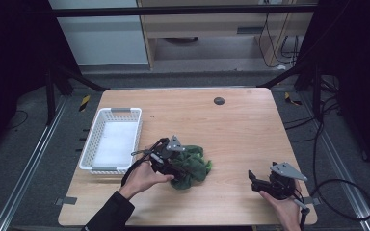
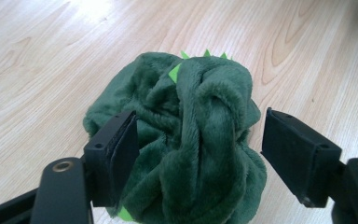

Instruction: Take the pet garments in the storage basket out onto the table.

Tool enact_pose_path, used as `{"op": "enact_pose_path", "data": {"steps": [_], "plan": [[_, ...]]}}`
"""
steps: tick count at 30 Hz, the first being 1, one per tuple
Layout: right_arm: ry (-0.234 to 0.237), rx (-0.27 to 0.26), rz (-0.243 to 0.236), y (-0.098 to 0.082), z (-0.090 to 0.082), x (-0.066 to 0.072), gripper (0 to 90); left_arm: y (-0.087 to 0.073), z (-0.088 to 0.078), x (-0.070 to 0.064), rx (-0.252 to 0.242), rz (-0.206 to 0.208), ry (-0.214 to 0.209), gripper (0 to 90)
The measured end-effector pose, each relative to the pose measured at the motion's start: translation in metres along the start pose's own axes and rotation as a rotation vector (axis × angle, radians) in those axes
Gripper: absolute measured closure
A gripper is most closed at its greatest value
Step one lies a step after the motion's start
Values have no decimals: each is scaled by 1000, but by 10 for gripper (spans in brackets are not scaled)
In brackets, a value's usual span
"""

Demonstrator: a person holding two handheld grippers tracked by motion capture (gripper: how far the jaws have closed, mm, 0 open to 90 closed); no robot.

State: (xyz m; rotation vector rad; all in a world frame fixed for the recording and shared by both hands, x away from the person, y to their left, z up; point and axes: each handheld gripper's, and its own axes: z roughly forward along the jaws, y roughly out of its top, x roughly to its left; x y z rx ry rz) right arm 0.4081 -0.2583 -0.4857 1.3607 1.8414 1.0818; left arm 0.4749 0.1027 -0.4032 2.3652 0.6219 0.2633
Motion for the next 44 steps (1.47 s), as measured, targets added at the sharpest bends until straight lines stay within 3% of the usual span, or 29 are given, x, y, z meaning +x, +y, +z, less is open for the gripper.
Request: {"op": "enact_pose_path", "data": {"steps": [1, 16, 17, 27, 44], "plan": [[0, 0, 1, 0, 0, 0, 63, -4, -2, 1, -32, -19, 3, 241], [-5, 0, 0, 0, 0, -1, 62, -40, -21, 2, -179, -107, 58, 241], [-5, 0, 0, 0, 0, -1, 63, -46, -24, 2, -206, -118, 60, 243], [-5, 1, -1, -1, 0, -1, 62, -75, -38, 0, -283, -181, 127, 263], [3, 6, -12, -2, 0, 3, 64, -113, -49, -6, -304, -232, 173, 344]]}}
